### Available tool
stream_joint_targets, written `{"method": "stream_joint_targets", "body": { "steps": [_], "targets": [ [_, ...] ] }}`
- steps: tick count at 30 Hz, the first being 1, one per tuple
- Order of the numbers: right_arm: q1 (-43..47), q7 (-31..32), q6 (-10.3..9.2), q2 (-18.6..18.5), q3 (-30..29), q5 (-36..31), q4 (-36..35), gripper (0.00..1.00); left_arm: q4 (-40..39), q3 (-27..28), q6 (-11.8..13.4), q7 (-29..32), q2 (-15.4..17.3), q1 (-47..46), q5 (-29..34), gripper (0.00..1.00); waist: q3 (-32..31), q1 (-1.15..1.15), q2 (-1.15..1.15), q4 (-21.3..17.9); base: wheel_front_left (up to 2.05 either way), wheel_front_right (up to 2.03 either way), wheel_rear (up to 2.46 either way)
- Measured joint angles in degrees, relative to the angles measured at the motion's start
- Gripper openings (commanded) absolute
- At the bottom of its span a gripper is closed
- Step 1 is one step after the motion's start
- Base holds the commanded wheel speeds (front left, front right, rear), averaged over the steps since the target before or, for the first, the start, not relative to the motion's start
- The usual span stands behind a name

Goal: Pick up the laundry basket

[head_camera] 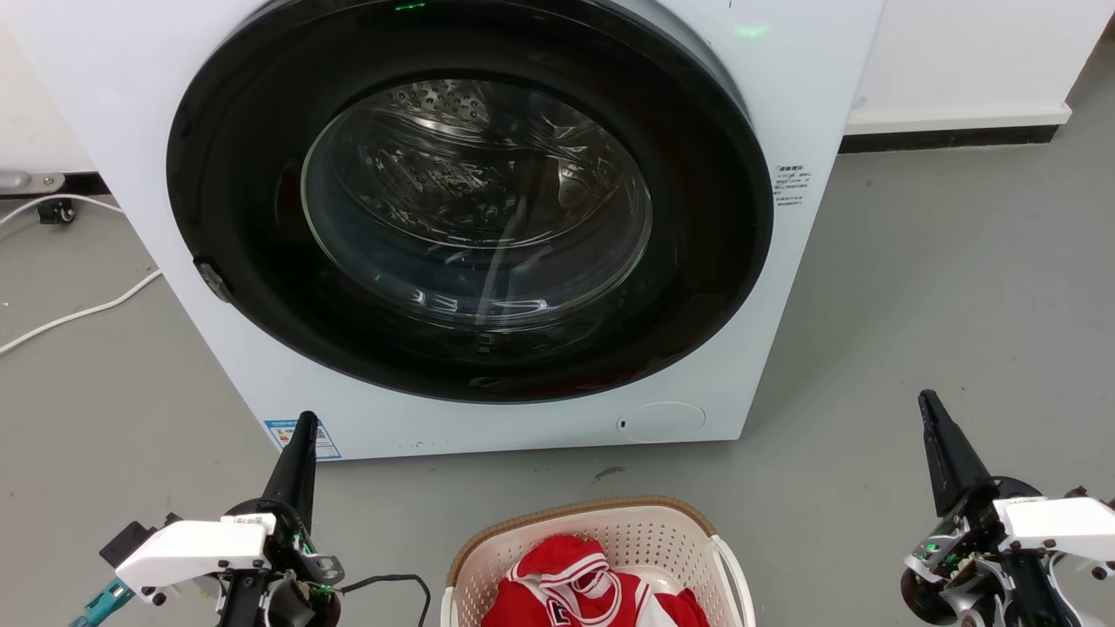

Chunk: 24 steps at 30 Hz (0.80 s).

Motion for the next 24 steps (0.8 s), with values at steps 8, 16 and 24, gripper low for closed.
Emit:
{"method": "stream_joint_targets", "body": {
  "steps": [8,16,24],
  "targets": [
    [0.0,0.0,0.0,0.0,0.02,0.0,0.0,0.0,0.0,-0.03,0.0,0.0,0.0,0.0,0.0,0.0,0.0,0.0,0.0,0.0,0.0,0.0,0.0],
    [0.0,0.0,0.0,0.0,0.01,0.0,0.0,0.0,0.0,-0.02,0.0,0.0,0.0,0.0,0.0,0.0,0.0,0.0,0.0,0.0,0.0,0.0,0.0],
    [0.12,-0.01,0.0,0.03,0.03,-0.01,0.24,1.0,0.22,-0.05,0.01,-0.01,-0.04,0.09,0.0,1.0,0.0,0.0,0.0,0.0,0.0,0.0,0.0]
  ]
}}
